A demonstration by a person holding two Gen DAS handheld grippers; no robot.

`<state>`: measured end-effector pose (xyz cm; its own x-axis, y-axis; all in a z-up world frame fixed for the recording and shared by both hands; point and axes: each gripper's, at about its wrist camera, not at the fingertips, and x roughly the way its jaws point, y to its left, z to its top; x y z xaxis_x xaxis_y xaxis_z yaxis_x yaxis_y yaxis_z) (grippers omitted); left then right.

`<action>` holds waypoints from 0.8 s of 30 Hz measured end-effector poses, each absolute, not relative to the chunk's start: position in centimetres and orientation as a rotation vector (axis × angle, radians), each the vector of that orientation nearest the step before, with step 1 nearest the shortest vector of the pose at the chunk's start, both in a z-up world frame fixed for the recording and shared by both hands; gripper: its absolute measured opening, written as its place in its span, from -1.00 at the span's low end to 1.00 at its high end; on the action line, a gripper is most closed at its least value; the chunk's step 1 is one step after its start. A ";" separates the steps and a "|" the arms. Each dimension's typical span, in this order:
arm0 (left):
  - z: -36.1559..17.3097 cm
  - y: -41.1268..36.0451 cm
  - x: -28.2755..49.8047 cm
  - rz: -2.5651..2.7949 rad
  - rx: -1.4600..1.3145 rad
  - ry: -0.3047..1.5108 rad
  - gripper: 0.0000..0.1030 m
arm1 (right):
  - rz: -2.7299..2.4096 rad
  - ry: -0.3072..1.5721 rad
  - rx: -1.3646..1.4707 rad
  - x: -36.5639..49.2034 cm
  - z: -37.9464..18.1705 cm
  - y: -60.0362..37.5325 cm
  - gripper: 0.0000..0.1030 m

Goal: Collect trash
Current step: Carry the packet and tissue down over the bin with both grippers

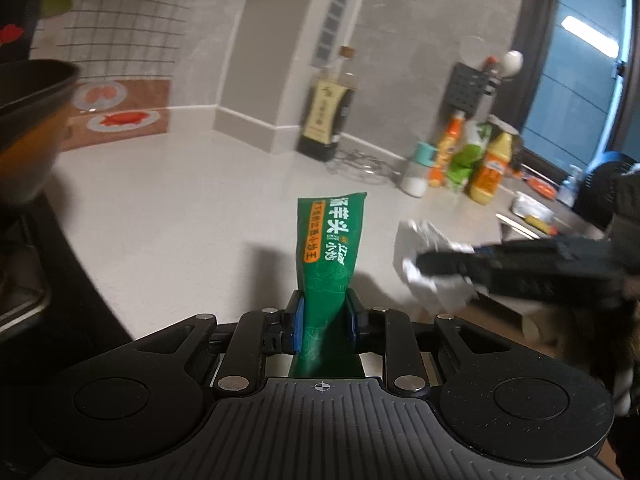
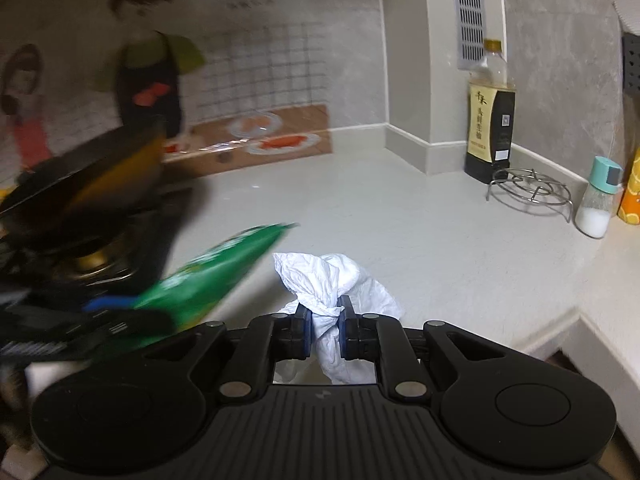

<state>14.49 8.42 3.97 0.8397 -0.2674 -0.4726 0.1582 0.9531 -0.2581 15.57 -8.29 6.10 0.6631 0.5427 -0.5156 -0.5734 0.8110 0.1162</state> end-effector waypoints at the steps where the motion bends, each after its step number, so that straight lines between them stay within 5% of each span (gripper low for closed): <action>1: 4.1 7.8 14.4 -0.241 -0.209 0.527 -0.52 | 0.631 0.558 -0.051 14.4 6.1 -9.1 -0.76; 10: 1.8 -1.1 13.1 -0.439 -0.214 0.535 -0.52 | 0.456 0.516 0.006 7.4 3.4 -17.6 -0.76; 24: -12.2 -13.2 15.8 -0.523 -0.216 0.760 -0.53 | 0.168 0.651 0.076 2.4 -6.0 -27.5 -0.76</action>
<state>15.83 -13.24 -12.18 0.6055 -0.5241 -0.5989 0.3721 0.8517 -0.3690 2.35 -27.47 -6.02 0.7821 0.1798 -0.5966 -0.1320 0.9835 0.1234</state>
